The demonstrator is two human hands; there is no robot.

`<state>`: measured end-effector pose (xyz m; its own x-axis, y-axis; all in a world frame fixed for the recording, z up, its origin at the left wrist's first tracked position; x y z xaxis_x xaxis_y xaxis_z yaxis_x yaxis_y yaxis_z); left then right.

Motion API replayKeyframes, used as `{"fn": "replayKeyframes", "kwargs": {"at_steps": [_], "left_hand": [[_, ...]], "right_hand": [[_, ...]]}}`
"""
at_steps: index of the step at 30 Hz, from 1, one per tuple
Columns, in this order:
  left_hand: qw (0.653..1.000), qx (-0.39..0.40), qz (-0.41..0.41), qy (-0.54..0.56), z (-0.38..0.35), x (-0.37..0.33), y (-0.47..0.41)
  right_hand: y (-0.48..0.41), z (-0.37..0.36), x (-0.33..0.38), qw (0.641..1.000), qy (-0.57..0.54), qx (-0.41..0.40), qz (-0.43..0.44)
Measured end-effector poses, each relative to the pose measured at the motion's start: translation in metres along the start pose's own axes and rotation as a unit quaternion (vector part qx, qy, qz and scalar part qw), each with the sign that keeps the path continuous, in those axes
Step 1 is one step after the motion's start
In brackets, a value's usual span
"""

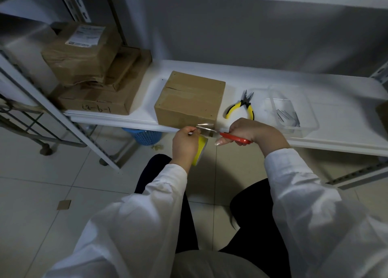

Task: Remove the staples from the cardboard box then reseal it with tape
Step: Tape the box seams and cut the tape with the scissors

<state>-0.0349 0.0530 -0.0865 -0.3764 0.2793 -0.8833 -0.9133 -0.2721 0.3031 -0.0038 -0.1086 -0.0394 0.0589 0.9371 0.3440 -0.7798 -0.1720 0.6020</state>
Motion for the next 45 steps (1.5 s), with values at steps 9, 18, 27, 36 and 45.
{"fn": "replayKeyframes", "kwargs": {"at_steps": [9,18,27,36,45], "left_hand": [[0.985,-0.065,0.015,-0.160,0.018,0.009,-0.001],[0.996,-0.052,0.038,-0.056,0.020,0.016,-0.004],[0.999,-0.035,0.026,-0.033,0.014,0.013,-0.001],[0.999,-0.037,0.032,0.010,0.015,0.013,-0.001],[0.998,0.008,0.006,0.055,0.011,0.007,0.006]], "right_hand": [[-0.003,-0.003,-0.004,1.000,0.015,-0.005,0.009],[0.017,0.000,0.013,0.986,-0.105,0.051,0.115],[-0.023,0.000,0.040,0.925,-0.064,-0.363,0.093],[-0.026,-0.012,0.045,0.902,-0.023,-0.407,0.144],[-0.023,-0.011,0.038,0.915,-0.078,-0.379,0.114]]}}
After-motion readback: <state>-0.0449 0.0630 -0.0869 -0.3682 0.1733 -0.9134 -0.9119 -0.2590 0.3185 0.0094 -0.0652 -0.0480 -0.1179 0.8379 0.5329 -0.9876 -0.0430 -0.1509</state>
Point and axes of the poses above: each hand's wrist, its own y-axis away from the middle knuckle, its own z-axis out of the back of the hand, x = y × z, the point moved 3 cm from there along -y, towards the middle knuckle, and after that the axes turned 2 degrees about x, right-handed, at the moved point
